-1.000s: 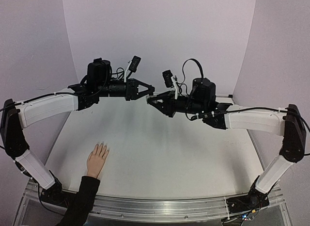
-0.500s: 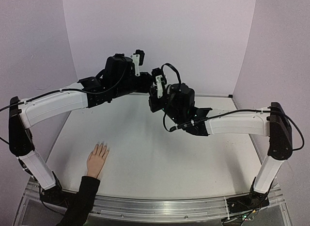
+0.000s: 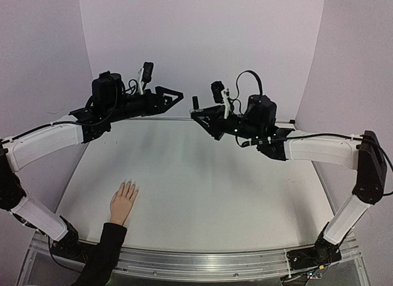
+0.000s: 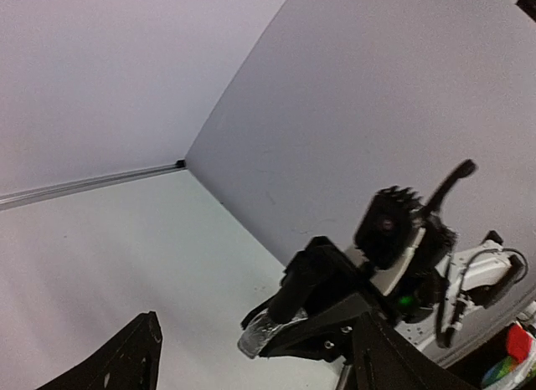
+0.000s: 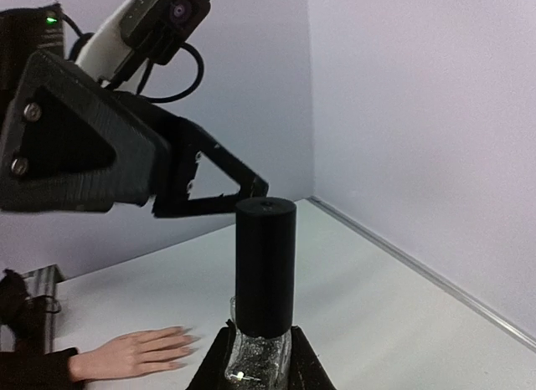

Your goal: Paint the nails

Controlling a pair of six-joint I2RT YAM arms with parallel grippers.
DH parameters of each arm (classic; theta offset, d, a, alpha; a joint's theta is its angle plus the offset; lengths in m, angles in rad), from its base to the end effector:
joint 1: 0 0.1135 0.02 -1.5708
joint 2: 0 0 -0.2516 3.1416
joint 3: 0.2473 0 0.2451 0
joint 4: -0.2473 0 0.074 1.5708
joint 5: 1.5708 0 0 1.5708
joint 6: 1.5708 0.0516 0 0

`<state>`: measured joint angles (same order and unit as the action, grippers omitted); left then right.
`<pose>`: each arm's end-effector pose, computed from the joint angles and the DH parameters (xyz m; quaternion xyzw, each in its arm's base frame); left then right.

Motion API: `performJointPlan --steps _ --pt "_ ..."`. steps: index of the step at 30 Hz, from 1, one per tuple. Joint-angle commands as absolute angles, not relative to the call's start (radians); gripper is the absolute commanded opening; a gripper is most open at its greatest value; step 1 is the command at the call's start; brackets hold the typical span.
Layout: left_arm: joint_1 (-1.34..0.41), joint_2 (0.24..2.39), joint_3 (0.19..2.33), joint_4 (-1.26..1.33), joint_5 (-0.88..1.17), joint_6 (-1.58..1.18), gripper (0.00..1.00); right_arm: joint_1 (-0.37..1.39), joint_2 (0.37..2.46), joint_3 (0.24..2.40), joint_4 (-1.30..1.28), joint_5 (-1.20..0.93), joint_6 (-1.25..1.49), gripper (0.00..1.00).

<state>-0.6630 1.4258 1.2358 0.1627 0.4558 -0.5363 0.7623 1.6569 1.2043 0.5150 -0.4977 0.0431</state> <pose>0.2608 -0.2325 0.3732 0.2015 0.6868 -0.5171 0.4694 0.2728 0.2945 0.3216 -0.4015 0.5580 0.4320 0.5838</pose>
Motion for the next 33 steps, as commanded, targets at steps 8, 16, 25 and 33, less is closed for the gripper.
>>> performJointPlan --steps 8,16,25,33 --pt "-0.655 1.475 1.292 0.272 0.808 -0.547 0.74 0.740 1.696 1.320 0.539 -0.920 0.204 0.00" --pt "-0.655 1.497 1.295 0.311 0.844 -0.559 0.60 0.739 1.757 1.376 0.537 -0.957 0.247 0.00" --pt "-0.655 1.500 1.304 0.299 0.855 -0.549 0.36 0.739 1.759 1.374 0.537 -0.902 0.231 0.00" --pt "-0.657 1.500 1.329 0.218 0.796 -0.502 0.07 0.743 1.737 1.341 0.533 -0.740 0.212 0.00"
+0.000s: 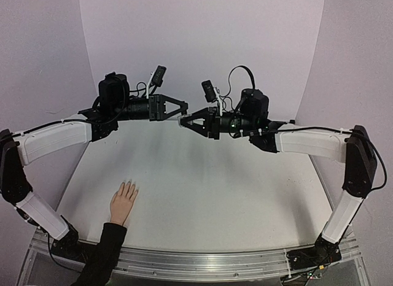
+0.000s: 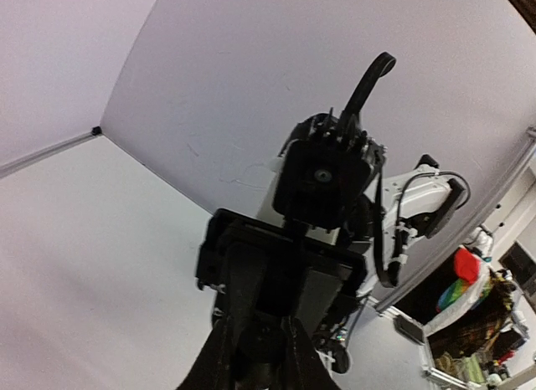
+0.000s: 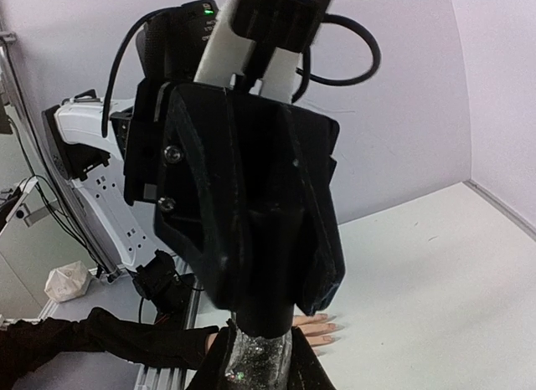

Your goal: Paint the nails

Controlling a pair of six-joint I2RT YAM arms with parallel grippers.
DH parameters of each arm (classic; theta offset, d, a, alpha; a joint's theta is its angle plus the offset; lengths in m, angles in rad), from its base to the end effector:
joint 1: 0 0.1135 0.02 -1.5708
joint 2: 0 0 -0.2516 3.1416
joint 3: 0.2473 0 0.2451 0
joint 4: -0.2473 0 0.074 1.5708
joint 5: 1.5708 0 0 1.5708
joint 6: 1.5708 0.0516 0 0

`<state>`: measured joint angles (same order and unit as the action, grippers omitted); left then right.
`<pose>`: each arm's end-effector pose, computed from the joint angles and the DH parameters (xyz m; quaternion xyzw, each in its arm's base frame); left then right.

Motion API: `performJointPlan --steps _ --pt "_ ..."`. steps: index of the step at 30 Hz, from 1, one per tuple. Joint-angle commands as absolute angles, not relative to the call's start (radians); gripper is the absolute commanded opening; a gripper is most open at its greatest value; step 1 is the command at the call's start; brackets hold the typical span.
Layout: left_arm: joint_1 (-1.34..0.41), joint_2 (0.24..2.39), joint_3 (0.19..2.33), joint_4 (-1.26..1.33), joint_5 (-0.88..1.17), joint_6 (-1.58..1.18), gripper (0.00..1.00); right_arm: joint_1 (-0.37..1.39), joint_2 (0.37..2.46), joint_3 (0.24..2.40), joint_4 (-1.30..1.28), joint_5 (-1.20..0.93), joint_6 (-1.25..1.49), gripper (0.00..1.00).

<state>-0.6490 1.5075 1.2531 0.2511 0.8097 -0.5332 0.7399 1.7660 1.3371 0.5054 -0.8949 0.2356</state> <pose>0.2632 -0.2466 0.3625 0.3153 0.6338 -0.5932 0.3833 0.2800 0.3101 0.3242 -0.4602 0.5141 0.5697 0.4465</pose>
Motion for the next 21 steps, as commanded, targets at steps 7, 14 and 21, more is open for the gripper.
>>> performJointPlan --steps 7,14,21 --pt "-0.767 1.486 1.417 -0.061 0.111 -0.395 0.00 0.893 1.709 1.298 0.493 0.229 0.014 0.00" --pt "-0.852 1.582 1.548 -0.219 -0.325 -0.467 0.00 0.997 1.815 1.422 0.518 0.621 -0.162 0.00" --pt "-0.838 1.570 1.541 -0.137 -0.029 -0.439 0.12 0.995 1.770 1.377 0.539 0.403 -0.160 0.00"
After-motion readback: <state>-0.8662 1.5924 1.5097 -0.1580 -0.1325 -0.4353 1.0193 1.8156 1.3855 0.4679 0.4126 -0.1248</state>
